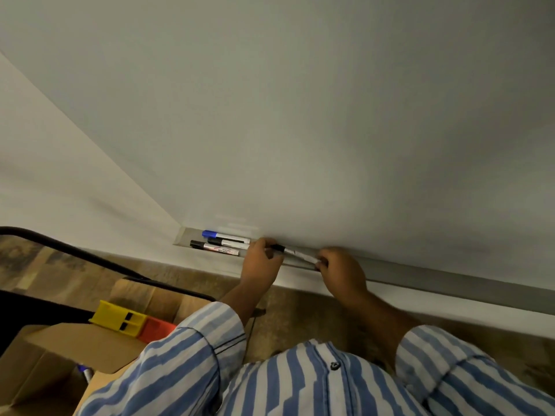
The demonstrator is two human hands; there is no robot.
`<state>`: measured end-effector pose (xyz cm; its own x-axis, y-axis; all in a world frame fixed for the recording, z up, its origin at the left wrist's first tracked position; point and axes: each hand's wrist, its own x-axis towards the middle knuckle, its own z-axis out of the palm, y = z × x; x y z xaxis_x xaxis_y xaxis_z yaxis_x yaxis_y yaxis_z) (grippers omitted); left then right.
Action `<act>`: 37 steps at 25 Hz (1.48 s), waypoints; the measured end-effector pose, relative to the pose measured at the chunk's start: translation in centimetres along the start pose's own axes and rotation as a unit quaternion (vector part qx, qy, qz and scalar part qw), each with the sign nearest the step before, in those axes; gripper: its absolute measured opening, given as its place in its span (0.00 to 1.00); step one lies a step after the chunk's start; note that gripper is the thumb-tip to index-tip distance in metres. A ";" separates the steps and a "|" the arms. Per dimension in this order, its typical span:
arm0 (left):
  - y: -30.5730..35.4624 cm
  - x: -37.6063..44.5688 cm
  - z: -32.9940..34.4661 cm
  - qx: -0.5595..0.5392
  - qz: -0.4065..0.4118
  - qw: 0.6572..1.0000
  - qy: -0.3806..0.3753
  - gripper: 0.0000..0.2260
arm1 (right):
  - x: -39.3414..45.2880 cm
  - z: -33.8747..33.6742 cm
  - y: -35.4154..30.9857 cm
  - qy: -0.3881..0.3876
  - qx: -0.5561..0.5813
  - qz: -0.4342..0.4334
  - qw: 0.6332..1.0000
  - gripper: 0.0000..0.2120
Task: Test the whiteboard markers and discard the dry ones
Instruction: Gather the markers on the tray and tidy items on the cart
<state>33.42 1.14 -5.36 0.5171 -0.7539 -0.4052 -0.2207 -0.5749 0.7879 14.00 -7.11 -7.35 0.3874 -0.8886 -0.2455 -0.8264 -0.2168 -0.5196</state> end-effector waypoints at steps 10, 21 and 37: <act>0.0 -1.4 1.9 0.083 0.058 0.995 -0.016 0.18 | -2.0 -1.8 3.0 0.051 0.036 0.028 0.998 0.04; -0.5 -2.0 -1.0 0.040 0.077 0.996 0.000 0.15 | -2.4 -1.9 0.9 0.045 0.040 0.019 0.998 0.06; -4.6 5.9 -14.8 0.117 -0.052 0.981 0.144 0.14 | 3.2 5.9 -15.7 -0.136 0.186 0.064 0.971 0.08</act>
<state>49.73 4.10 -4.51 0.7511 -0.5864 -0.3034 -0.3213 -0.7261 0.6079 30.65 -4.17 -4.81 0.4264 -0.7477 -0.5091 -0.6899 0.0953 -0.7177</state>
